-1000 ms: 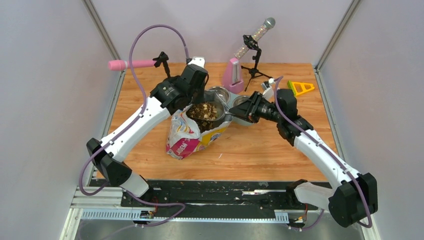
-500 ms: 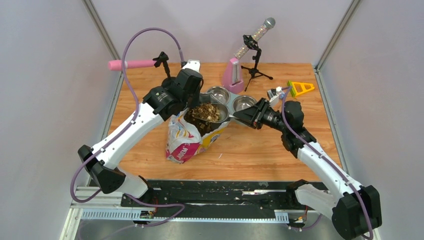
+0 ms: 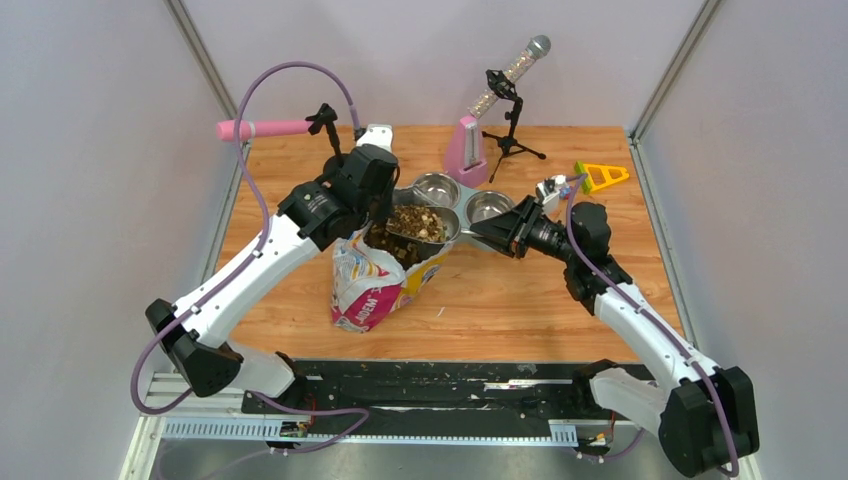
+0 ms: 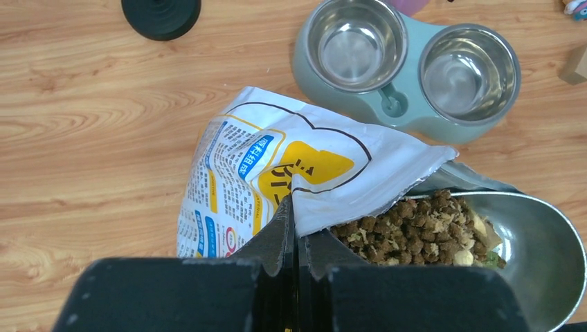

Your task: Serve the pet food

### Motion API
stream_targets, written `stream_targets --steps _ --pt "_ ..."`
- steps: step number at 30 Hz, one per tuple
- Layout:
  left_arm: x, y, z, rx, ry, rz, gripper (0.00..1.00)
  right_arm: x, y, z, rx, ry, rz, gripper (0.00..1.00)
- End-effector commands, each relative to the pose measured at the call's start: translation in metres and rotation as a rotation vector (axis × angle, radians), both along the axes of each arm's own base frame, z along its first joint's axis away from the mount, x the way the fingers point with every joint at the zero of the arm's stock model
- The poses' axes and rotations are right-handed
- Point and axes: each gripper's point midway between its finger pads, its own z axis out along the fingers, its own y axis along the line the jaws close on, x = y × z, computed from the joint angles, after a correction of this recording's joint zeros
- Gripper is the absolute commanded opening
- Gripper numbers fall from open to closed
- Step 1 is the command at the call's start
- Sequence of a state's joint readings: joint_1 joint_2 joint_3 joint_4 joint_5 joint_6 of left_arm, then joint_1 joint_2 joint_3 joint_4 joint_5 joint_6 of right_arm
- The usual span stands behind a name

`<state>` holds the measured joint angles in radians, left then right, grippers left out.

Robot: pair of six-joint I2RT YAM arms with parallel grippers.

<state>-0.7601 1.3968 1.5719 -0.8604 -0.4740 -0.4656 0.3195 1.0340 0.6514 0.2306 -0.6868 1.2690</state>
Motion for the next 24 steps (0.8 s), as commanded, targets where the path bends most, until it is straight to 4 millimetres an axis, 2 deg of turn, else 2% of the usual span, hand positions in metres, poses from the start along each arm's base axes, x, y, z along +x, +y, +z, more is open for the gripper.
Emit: stream_targets --steps 1,6,16,24 --pt "0.000 0.023 0.117 -0.272 -0.346 0.109 0.00 0.010 0.003 0.012 0.035 -0.012 0.011 0.00" --pt "-0.003 0.027 0.116 -0.270 -0.349 0.115 0.00 0.011 0.000 0.011 0.014 -0.012 -0.006 0.00" --pt "-0.004 0.027 0.112 -0.291 -0.347 0.119 0.00 0.007 -0.007 0.038 0.038 -0.046 -0.051 0.00" --pt "-0.004 0.028 0.110 -0.297 -0.345 0.129 0.00 -0.004 -0.011 0.055 0.052 -0.092 -0.061 0.00"
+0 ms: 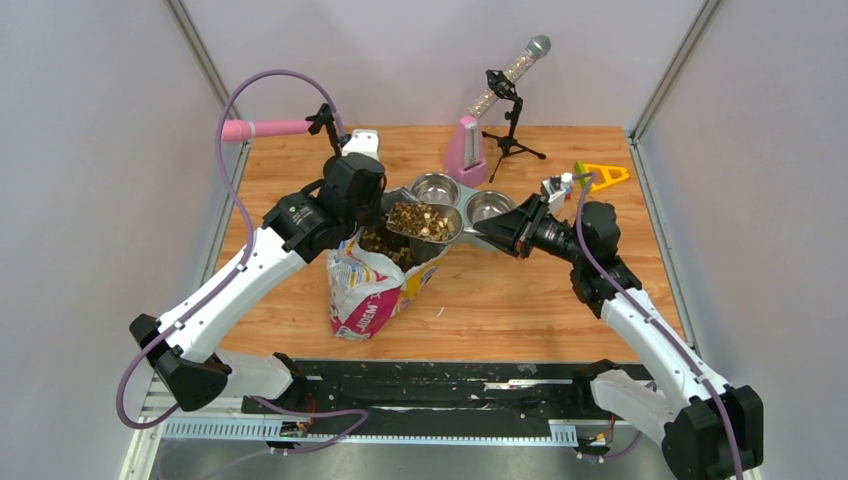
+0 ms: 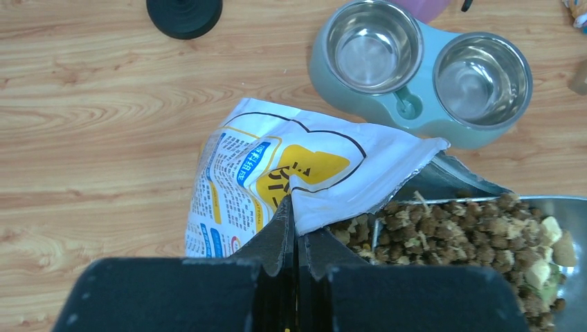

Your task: Serve the pet food

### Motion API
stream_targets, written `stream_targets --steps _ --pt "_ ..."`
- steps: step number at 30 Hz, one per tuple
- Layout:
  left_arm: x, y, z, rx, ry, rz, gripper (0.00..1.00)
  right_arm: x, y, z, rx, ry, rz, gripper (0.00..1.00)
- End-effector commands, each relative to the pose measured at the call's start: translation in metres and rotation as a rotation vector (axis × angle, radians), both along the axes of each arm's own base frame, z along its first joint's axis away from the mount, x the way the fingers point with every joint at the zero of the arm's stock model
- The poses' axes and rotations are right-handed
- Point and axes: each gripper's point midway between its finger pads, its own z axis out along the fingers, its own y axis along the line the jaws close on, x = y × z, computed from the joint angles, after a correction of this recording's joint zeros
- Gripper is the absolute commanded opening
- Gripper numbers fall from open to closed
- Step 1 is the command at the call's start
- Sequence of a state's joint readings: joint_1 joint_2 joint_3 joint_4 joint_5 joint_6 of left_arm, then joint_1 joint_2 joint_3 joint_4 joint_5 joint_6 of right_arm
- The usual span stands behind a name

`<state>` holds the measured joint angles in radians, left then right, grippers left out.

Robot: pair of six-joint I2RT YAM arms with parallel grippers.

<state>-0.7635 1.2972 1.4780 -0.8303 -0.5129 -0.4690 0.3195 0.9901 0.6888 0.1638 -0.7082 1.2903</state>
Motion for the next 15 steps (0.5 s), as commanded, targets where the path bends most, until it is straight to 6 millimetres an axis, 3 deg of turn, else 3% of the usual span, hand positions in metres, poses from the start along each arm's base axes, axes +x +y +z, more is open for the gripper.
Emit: stream_targets --steps 1,15 --pt "0.008 0.009 0.107 -0.286 -0.305 0.094 0.00 0.006 -0.012 0.038 0.037 -0.100 -0.089 0.00" --pt "0.006 0.010 0.105 -0.302 -0.298 0.102 0.00 -0.010 -0.017 0.059 0.080 -0.160 -0.094 0.00"
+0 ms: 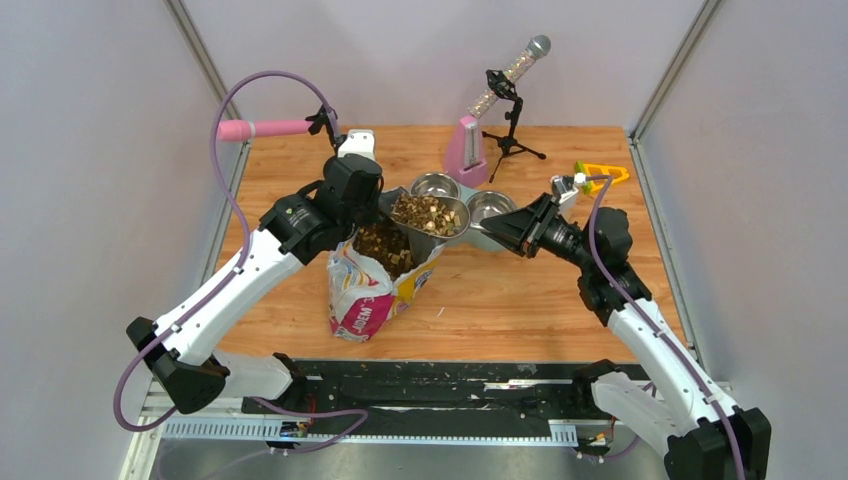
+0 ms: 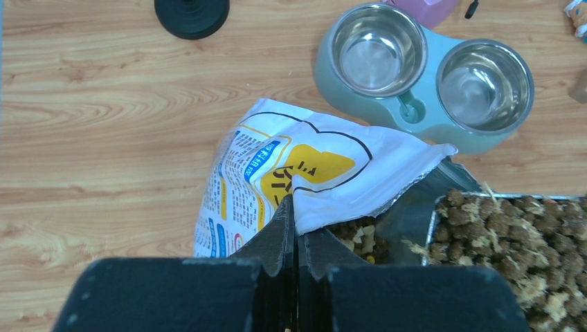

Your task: Serve the pet food

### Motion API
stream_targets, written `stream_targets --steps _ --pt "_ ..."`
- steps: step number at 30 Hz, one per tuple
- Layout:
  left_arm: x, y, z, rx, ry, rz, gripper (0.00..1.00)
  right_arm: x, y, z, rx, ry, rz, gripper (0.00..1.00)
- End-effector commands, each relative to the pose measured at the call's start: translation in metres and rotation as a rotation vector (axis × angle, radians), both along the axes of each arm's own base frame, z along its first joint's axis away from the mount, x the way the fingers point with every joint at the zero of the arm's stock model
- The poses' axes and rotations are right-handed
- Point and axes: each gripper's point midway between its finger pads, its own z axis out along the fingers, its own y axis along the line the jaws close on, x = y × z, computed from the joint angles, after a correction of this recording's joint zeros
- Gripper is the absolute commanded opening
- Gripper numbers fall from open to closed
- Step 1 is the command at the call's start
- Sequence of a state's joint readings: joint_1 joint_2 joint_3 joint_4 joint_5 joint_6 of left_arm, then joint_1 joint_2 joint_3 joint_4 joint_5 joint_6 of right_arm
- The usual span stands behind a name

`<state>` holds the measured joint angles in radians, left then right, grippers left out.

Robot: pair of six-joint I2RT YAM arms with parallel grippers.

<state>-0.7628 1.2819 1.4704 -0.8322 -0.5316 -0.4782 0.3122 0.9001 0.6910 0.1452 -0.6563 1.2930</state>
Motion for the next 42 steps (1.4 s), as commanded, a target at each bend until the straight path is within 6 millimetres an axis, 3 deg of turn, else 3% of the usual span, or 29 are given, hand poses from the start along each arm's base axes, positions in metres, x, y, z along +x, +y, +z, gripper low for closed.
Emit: stream_targets --steps 1,17,27,37,42 --pt "0.008 0.006 0.103 -0.293 -0.291 0.088 0.00 -0.005 -0.007 0.038 0.062 -0.094 -0.035 0.00" --pt "0.008 0.019 0.102 -0.266 -0.297 0.153 0.00 -0.010 -0.015 0.061 0.109 -0.137 -0.069 0.00" --pt "0.022 0.022 0.097 -0.204 -0.303 0.211 0.00 -0.007 -0.017 0.073 0.104 -0.171 -0.079 0.00" --pt "0.034 0.022 0.087 -0.157 -0.287 0.218 0.00 0.010 -0.021 0.075 0.090 -0.167 -0.102 0.00" --pt "0.039 0.029 0.076 -0.136 -0.251 0.209 0.00 0.027 -0.037 0.075 0.077 -0.167 -0.150 0.00"
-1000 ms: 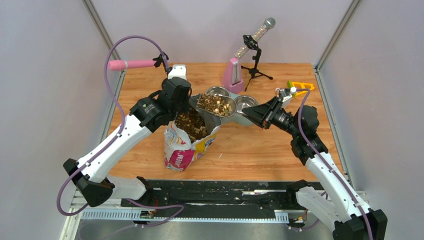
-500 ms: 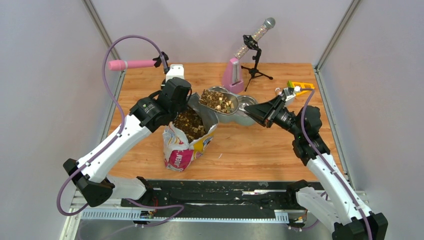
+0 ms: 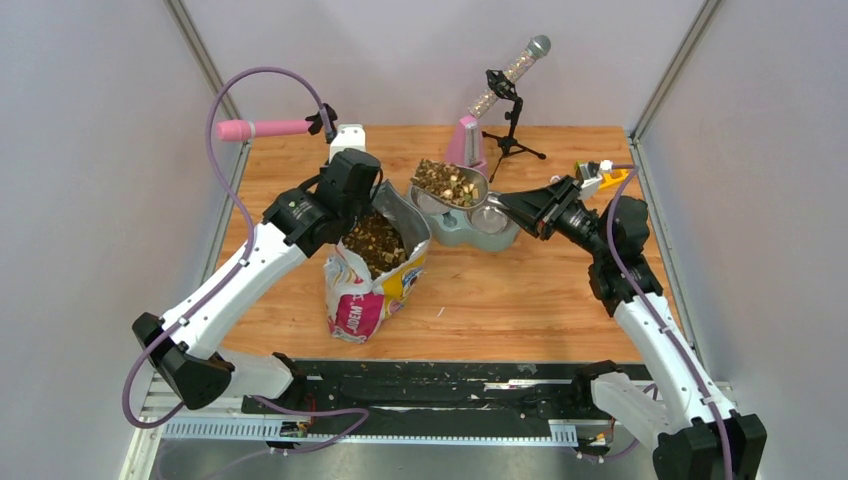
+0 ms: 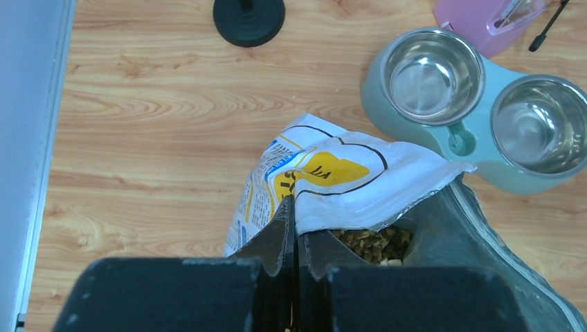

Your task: Serve the pet food

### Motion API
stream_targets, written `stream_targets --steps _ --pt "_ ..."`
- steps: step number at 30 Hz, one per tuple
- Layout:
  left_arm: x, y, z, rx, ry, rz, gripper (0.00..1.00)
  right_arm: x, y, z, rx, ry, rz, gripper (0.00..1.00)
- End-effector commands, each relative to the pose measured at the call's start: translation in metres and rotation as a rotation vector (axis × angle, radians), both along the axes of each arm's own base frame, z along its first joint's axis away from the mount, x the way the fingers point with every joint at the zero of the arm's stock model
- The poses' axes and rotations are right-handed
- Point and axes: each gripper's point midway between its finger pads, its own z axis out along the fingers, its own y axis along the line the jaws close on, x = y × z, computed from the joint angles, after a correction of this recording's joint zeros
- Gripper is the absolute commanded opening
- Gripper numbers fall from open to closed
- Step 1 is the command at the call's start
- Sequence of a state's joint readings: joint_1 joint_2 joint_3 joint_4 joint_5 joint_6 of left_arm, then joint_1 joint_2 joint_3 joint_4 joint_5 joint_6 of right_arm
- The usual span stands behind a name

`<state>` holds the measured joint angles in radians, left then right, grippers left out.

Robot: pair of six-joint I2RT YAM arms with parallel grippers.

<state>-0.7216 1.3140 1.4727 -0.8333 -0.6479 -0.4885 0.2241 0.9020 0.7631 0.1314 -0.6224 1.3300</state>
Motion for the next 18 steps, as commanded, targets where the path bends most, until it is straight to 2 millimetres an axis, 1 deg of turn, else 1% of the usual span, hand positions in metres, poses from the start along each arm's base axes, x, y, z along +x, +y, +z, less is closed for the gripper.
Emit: stream_targets --steps 1,5,7,13,18 --pt "0.022 0.002 0.078 -0.184 -0.234 0.054 0.00 0.008 -0.016 0.044 0.029 -0.143 -0.045 0.00" --pt "0.022 0.000 0.074 -0.164 -0.218 0.036 0.00 0.019 -0.023 0.040 0.013 -0.143 -0.072 0.00" --pt "0.023 0.003 0.073 -0.149 -0.212 0.046 0.00 0.028 -0.026 0.033 -0.002 -0.131 -0.090 0.00" --pt "0.020 0.004 0.066 -0.119 -0.180 0.026 0.00 0.066 -0.037 -0.003 -0.061 -0.079 -0.123 0.00" --pt "0.014 0.013 0.064 -0.081 -0.169 0.034 0.00 0.094 -0.035 -0.032 -0.099 -0.044 -0.107 0.00"
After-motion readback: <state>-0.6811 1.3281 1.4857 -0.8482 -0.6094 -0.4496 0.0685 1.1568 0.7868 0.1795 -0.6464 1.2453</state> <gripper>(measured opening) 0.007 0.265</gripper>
